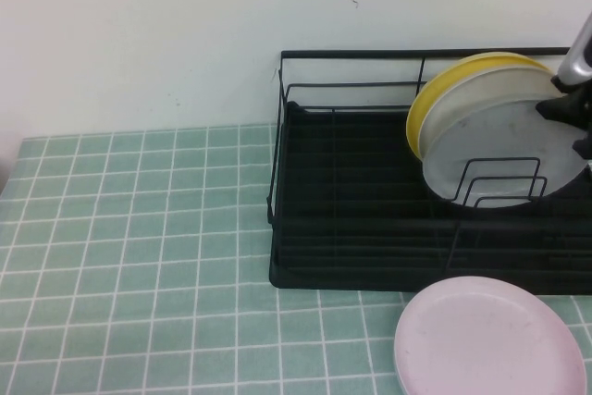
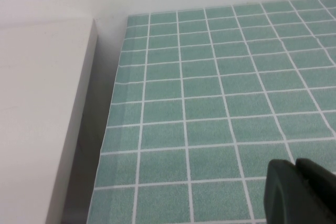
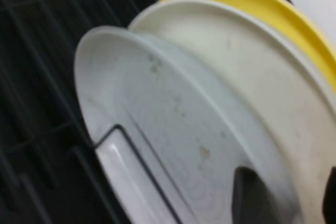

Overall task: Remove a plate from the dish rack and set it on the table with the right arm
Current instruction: Grasp the plate from the shelf, then place the plate from the table

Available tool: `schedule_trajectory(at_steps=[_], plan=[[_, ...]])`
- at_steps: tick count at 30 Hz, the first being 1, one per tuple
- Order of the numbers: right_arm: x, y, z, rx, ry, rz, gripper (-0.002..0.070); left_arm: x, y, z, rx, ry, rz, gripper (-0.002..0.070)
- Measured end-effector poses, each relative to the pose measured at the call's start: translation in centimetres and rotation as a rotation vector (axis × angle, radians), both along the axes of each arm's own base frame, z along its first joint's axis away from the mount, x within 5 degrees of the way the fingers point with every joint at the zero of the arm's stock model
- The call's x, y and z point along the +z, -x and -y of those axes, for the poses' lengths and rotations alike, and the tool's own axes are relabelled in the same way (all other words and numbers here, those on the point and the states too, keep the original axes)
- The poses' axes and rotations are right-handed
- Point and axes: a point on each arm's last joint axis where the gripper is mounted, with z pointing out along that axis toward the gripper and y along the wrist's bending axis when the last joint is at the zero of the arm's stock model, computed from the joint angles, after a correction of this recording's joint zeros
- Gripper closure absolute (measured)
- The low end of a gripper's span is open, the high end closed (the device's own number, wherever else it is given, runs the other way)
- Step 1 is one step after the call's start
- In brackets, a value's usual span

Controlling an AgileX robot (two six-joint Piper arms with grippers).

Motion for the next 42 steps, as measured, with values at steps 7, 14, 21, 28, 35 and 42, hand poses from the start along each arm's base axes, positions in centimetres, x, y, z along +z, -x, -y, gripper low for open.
schedule_trajectory(at_steps=[7, 14, 21, 28, 35, 42], plan=[[-1.1, -0.9, 0.3, -0.025, 0.026, 0.006, 0.0381, 0.0, 0.0, 0.0, 0.000, 0.000, 0.000, 0.0678], [-1.4, -1.1, 0.4, -0.027, 0.037, 0.007, 0.0436, 0.0, 0.0, 0.0, 0.000, 0.000, 0.000, 0.0678], [-1.2, -1.2, 0.6, -0.047, 0.053, 0.034, 0.0632, 0.0, 0.0, 0.0, 0.000, 0.000, 0.000, 0.0678], [4.7, 1.7, 0.6, -0.060, 0.055, 0.158, 0.0643, 0.0, 0.0, 0.0, 0.000, 0.000, 0.000, 0.0678], [11.1, 8.4, 0.6, -0.135, 0.004, 0.147, 0.0664, 0.0, 0.0, 0.0, -0.001, -0.002, 0.000, 0.0678], [13.8, 15.4, 0.6, -0.297, -0.140, -0.071, 0.0666, 0.0, 0.0, 0.0, -0.001, -0.002, 0.000, 0.0678]])
